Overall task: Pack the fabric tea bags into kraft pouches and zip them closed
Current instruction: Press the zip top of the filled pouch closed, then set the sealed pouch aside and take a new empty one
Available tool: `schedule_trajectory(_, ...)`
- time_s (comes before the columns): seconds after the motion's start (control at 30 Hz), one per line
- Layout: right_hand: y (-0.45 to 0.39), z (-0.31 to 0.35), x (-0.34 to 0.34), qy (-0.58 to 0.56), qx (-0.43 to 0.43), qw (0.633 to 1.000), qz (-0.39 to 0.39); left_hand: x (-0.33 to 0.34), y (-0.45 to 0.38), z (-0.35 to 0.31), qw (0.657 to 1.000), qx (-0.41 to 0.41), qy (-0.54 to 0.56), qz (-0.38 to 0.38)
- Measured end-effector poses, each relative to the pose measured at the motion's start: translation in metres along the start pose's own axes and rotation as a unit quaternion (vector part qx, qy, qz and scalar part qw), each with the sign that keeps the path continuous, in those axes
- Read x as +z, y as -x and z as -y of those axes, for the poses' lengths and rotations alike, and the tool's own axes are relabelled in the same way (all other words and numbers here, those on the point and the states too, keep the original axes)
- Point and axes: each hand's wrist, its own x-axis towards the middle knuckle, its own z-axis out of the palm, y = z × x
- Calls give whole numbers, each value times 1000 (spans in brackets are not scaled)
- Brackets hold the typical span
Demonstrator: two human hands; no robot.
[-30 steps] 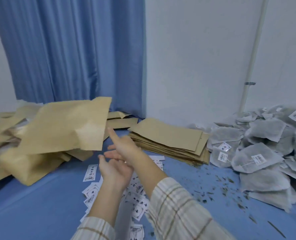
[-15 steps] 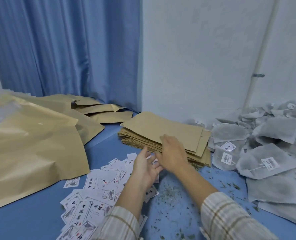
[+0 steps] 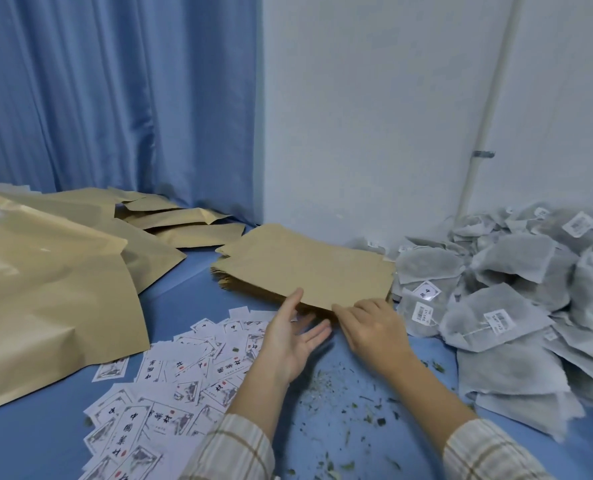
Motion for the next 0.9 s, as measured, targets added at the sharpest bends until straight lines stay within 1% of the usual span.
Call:
schedule_trajectory(0.03, 4, 0, -6, -17, -17, 999, -28, 1, 4, 0, 1000, 5, -3, 19)
schedule_trajectory(0.1, 10, 2, -21, -39, -40, 997, -59, 4, 12, 1, 999, 21, -9, 45)
schedule_trajectory(0.17, 16, 2, -34, -47, -56, 994, -77, 8, 22, 0, 999, 40, 4, 35)
schedule_trajectory(0.27, 19, 4, -53, -62, -56, 993, -83, 19, 40, -1, 995, 100, -18, 12)
schedule_trajectory(0.37, 12, 12, -72, -92, -27, 994, -56, 30, 63, -4, 976, 189, -107, -1)
schedule_trajectory(0.43, 4, 19, -86, -118, -1, 993, -21, 33, 77, -9, 945, 262, -191, -50)
schedule_trajectory(0.47, -1, 23, -94, -134, 22, 991, -3, 34, 83, -12, 919, 304, -239, -77)
schedule_trajectory(0.5, -5, 28, -102, -161, 64, 985, 17, 33, 89, -15, 885, 351, -289, -96)
schedule_trajectory(0.53, -10, 32, -110, -200, 125, 971, 39, 31, 94, -19, 847, 393, -342, -107)
schedule_trajectory(0.57, -15, 36, -118, -252, 199, 945, 63, 29, 99, -22, 808, 423, -393, -116)
schedule_trajectory(0.6, -20, 39, -124, -315, 275, 905, 77, 27, 104, -25, 776, 439, -437, -120)
schedule_trajectory(0.63, -26, 41, -132, -389, 351, 848, 78, 25, 111, -27, 748, 451, -473, -116)
schedule_trajectory(0.67, -31, 41, -138, -468, 419, 776, 56, 22, 117, -29, 720, 468, -501, -106)
schedule_trajectory(0.7, -37, 41, -144, -547, 474, 689, 29, 19, 124, -30, 689, 491, -525, -91)
schedule_trajectory(0.73, -40, 39, -152, -615, 509, 601, 5, 16, 130, -30, 657, 514, -547, -72)
schedule_trajectory(0.77, -42, 36, -160, -669, 527, 524, -17, 13, 134, -29, 617, 537, -572, -56)
schedule_trajectory(0.8, -39, 33, -167, -708, 531, 464, -34, 10, 136, -28, 563, 557, -609, -52)
schedule_trajectory(0.83, -34, 29, -172, -739, 526, 419, -47, 7, 136, -26, 490, 564, -662, -62)
schedule_trajectory(0.87, -27, 25, -175, -759, 520, 389, -55, 2, 135, -24, 412, 550, -722, -82)
schedule_trajectory(0.9, -20, 22, -177, -766, 522, 371, -60, -5, 133, -23, 349, 521, -772, -103)
